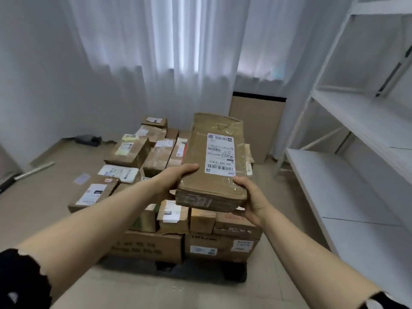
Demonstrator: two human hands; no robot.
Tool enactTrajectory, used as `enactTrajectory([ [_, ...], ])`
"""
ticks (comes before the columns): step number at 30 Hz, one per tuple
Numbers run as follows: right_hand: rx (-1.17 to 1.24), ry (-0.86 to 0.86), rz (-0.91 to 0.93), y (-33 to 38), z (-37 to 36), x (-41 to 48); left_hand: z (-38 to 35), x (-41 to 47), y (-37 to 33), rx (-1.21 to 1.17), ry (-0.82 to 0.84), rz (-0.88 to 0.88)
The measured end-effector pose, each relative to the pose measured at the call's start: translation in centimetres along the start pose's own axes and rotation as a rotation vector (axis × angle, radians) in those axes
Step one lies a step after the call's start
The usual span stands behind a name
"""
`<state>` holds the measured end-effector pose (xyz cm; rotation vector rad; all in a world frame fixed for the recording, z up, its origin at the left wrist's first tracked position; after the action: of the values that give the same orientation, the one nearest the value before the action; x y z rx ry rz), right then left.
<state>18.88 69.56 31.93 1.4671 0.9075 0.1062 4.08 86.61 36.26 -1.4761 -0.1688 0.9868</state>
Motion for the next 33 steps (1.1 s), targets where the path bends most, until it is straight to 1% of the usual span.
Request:
enactTrajectory([
  [5,-0.003,0.116,-0.059,1.9,-4.4,6.0,3.6,3.3,-2.0,-0.053,-0.108,0.009],
  [10,-0.032,0.189,-0.061,3.9,-8.5,11.5,6.8,7.4,-4.0,-0.061,-0.181,0.019],
  [19,-0.042,0.297,-0.155,4.0,-18.0,16.6,14.9,12.2,-2.8,-0.156,-0.298,0.077],
  [22,-0.053,0.267,-0.146,3.3,-22.1,18.4,18.7,14.3,-2.4,-0.164,-0.295,0.084],
  [26,-0.037,0.223,-0.137,1.9,-28.0,20.8,24.8,17.6,-1.8,-0.149,-0.231,0.089],
  [33,0.027,0.118,-0.139,-1.1,-40.9,21.1,38.4,22.9,-0.9,-0.038,-0.145,0.081],
])
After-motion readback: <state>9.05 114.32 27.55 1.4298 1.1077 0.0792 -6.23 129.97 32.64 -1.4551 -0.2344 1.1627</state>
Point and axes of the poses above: each hand's wrist, its own x-axis towards the middle knuckle, its own z-axis out of the back of the hand, y = z × x, the point moved 1 cm from there along x, towards the middle knuckle, and after that the axes turned 10 degrees about -y, right-handed, at the moved point
